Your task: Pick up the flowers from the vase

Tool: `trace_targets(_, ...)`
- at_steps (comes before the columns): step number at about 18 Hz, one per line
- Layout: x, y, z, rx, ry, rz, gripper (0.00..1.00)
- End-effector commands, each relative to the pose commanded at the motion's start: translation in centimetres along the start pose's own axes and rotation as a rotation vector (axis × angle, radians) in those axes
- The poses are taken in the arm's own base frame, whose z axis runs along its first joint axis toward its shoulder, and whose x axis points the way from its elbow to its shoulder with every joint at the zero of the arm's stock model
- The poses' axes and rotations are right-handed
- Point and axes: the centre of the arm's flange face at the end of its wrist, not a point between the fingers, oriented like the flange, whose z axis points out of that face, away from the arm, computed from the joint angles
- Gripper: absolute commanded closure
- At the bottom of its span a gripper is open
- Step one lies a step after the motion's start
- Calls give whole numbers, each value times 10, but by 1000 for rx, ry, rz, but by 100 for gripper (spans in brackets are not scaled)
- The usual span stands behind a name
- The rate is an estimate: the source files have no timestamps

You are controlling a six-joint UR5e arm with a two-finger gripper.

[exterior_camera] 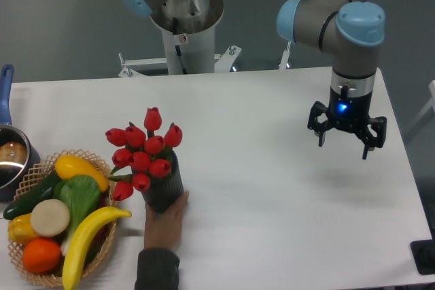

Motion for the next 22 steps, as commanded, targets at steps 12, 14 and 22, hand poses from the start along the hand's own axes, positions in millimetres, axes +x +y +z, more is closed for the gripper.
trace_targets(12, 27, -28, -13, 136, 42, -43, 0)
trace_targets(14, 40, -36, -24, 260, 82, -57, 0)
trace_targets(22, 79, -69, -66, 539, 159, -22, 0)
